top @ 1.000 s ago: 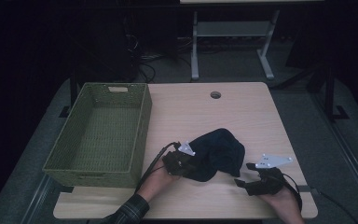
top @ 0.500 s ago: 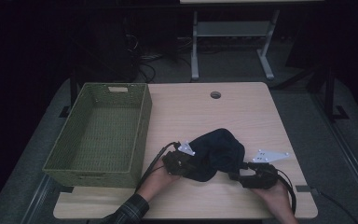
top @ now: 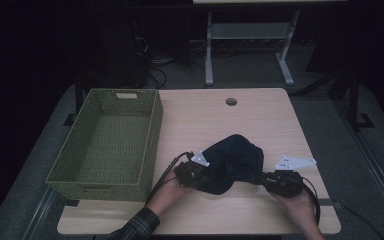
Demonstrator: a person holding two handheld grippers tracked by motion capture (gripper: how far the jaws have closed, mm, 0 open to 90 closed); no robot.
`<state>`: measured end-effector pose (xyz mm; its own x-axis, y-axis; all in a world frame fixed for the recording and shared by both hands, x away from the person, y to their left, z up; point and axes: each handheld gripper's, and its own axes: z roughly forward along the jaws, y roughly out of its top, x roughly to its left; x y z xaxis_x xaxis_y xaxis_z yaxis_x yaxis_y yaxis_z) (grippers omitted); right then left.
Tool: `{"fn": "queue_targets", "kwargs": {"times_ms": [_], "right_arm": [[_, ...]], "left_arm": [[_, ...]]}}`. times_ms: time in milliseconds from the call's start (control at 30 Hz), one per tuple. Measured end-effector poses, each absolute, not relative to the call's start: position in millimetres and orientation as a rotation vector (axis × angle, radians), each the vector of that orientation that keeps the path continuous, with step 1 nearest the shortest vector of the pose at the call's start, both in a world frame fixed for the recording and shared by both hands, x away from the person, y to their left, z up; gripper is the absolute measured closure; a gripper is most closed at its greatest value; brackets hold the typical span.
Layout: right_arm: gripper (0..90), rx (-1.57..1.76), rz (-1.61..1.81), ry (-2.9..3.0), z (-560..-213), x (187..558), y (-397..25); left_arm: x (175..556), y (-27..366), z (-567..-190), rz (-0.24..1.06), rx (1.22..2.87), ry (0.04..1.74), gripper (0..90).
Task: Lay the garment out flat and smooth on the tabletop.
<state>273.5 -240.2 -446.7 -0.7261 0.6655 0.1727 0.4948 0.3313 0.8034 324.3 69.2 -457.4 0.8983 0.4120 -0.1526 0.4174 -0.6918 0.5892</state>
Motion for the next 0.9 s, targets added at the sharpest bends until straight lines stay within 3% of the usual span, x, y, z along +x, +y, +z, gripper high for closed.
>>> {"fn": "queue_targets", "kwargs": {"times_ms": [900], "right_arm": [[79.8,1.061,1.257,2.274,-376.3,311.1,-262.9]], "left_arm": [[323.6,67.5,-456.7,-0.010,2.416,0.600,87.4]]}}
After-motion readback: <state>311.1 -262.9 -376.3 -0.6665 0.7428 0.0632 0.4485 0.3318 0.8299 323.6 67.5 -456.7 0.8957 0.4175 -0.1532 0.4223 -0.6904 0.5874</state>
